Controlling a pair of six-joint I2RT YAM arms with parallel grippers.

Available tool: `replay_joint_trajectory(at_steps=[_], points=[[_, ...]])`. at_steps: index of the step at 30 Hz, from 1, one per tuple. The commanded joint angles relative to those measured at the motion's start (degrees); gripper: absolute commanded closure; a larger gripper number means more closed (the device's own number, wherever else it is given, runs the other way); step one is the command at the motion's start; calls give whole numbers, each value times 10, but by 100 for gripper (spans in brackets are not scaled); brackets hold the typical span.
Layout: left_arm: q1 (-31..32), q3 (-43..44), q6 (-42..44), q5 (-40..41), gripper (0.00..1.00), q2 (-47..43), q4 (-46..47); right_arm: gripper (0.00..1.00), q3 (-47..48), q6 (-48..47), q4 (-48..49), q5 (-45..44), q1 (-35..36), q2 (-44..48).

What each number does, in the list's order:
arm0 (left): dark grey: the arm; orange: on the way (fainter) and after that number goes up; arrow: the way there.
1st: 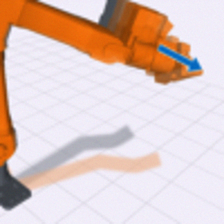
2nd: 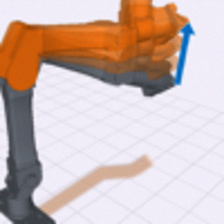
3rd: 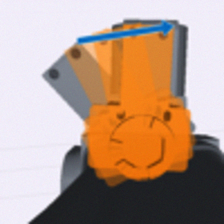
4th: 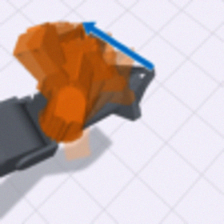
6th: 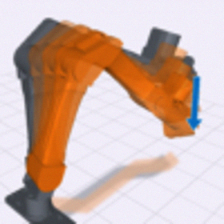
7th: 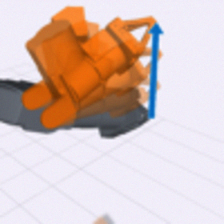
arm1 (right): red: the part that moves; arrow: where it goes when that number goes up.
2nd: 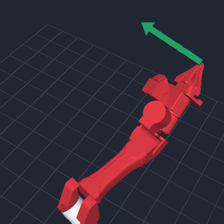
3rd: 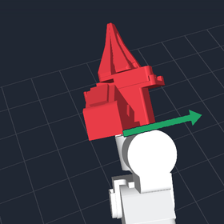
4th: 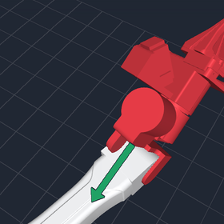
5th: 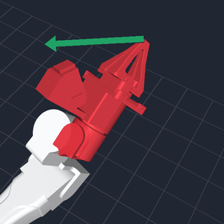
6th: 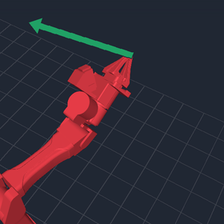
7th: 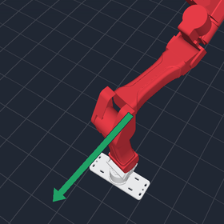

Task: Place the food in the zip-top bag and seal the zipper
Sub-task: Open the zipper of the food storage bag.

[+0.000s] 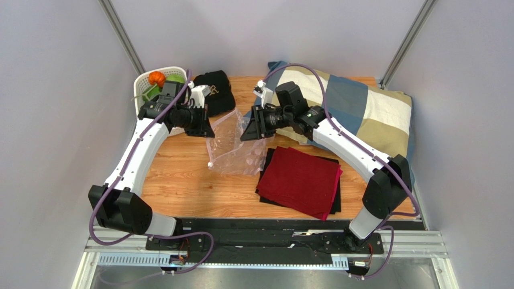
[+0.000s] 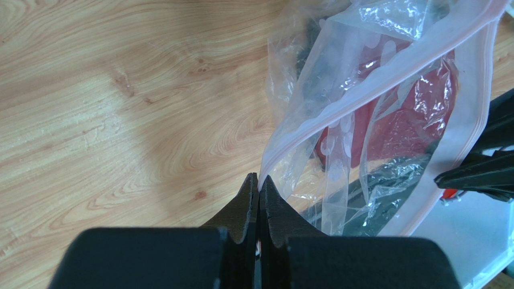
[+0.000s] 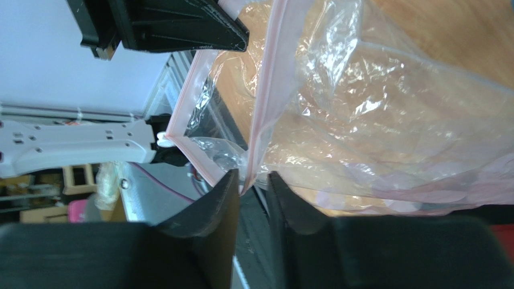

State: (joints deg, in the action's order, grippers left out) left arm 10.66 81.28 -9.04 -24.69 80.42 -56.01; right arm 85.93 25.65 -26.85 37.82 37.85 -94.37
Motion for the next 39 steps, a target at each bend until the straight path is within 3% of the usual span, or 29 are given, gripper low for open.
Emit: replay_joint_trajectory(at_steps=[1, 2, 7, 10, 13, 14, 15, 16, 23, 30, 39], points=[[-11, 16, -22, -17, 100, -12, 10, 84, 7, 22, 31, 31, 1, -11], [-15, 15, -23, -17, 100, -11, 13, 100, 6, 23, 31, 31, 1, -11], [-61, 20, -29, -50, 100, -5, 13, 100, 5, 20, 32, 25, -3, -7], [-98, 27, -38, -79, 91, -1, 13, 100, 2, 21, 33, 22, -6, -8], [-120, 42, -39, -91, 68, -4, 17, 100, 5, 22, 36, 22, -6, -16], [-124, 48, -35, -102, 44, -7, 20, 100, 6, 22, 37, 21, -6, -19], [-128, 60, -27, -105, 43, -6, 21, 100, 6, 23, 40, 20, -5, -22], [-136, 66, -22, -107, 21, -6, 22, 100, 7, 24, 41, 18, -6, -25], [-208, 119, -27, -93, 20, 20, 62, 100, 12, 39, 59, 6, -10, -41], [-296, 201, -64, 89, 22, 111, 176, 100, 16, 51, 72, 9, -14, -52], [-308, 369, -92, 246, 23, 316, 218, 100, 22, 55, 84, 20, -21, -64]])
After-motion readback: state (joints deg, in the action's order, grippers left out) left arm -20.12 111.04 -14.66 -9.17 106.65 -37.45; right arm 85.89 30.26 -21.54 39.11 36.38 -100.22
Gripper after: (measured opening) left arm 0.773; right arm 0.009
